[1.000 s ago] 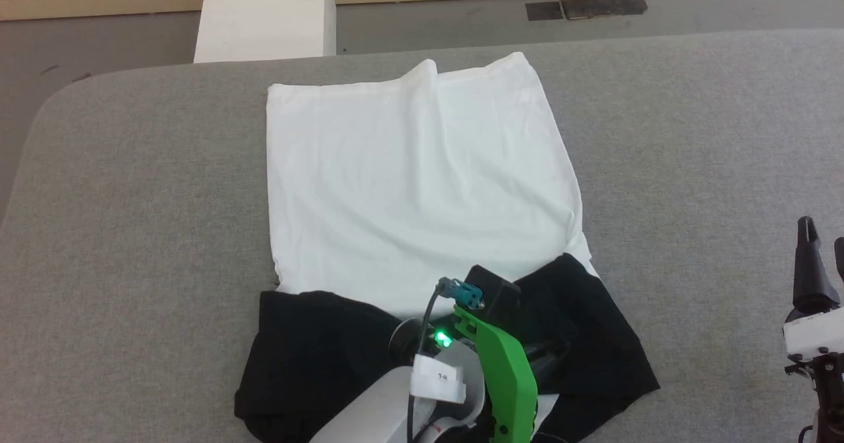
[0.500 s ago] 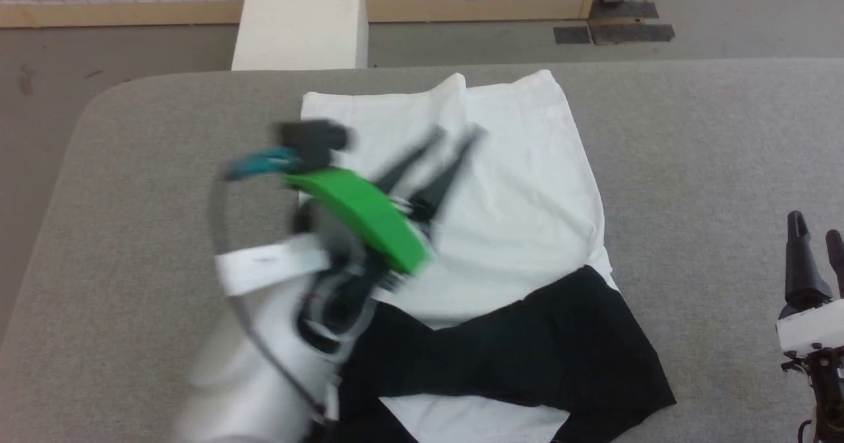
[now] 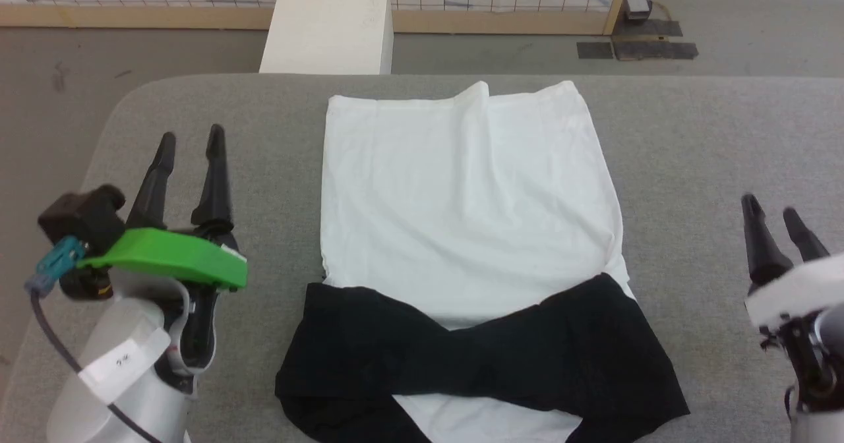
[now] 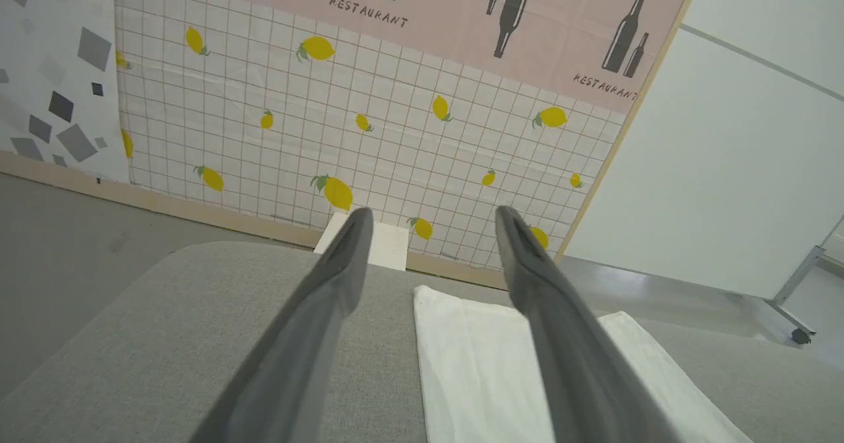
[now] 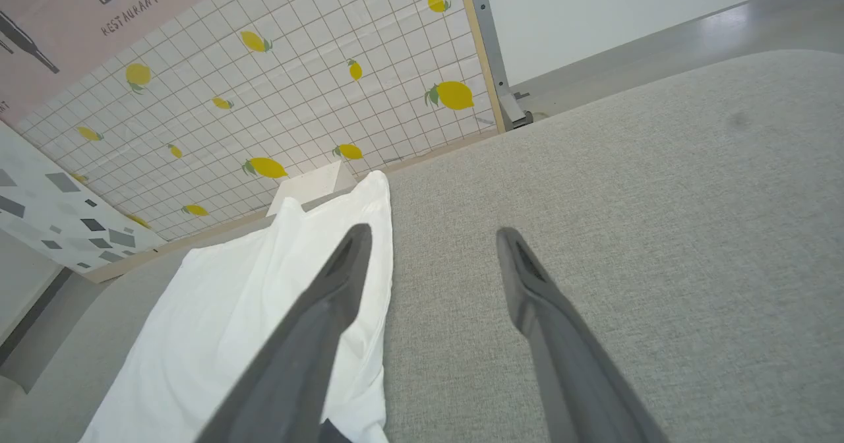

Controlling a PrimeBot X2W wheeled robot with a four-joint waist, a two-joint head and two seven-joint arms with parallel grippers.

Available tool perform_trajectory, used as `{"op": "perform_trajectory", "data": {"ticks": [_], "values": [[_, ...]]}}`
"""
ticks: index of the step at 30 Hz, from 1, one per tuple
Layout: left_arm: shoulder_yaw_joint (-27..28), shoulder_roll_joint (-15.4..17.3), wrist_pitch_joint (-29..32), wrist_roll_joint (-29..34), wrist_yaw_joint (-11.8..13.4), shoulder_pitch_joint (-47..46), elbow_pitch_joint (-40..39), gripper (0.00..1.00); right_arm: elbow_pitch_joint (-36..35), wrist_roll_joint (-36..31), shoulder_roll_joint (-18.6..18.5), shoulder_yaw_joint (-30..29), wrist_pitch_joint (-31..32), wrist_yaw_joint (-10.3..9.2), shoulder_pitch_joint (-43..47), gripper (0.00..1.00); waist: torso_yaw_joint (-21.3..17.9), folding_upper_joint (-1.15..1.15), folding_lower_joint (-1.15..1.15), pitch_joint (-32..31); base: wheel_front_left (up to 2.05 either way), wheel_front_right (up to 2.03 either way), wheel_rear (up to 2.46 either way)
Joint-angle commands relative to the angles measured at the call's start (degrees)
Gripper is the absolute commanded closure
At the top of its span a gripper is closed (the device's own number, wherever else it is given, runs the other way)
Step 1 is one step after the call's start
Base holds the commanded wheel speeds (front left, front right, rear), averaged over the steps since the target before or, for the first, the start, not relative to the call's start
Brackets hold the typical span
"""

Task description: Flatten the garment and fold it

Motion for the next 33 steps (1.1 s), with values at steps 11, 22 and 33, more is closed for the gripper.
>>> {"op": "perform_trajectory", "data": {"ticks": [11, 22, 33], "values": [[4.4, -1.7, -1.8, 2.1, 1.1, 3.6, -7.3, 0.00, 10.4, -11.6, -0.3, 1.4, 12.2, -0.08, -25.6, 0.00, 2.3, 0.00, 0.00, 12.7, 0.00, 0.00, 0.00], [6.2, -4.3, -1.9, 2.0, -0.6, -0.8, -11.6, 0.00, 24.0, -26.8, -3.7, 0.2, 28.4, -0.08, -50.9, 0.00, 9.4, 0.00, 0.00, 26.0, 0.00, 0.00, 0.00], [7.7, -6.3, -1.9, 3.3, -2.8, -3.1, -11.6, 0.00, 28.4, -35.3, -4.3, 5.2, 39.7, -0.08, -59.6, 0.00, 12.0, 0.00, 0.00, 31.6, 0.00, 0.00, 0.00]]}}
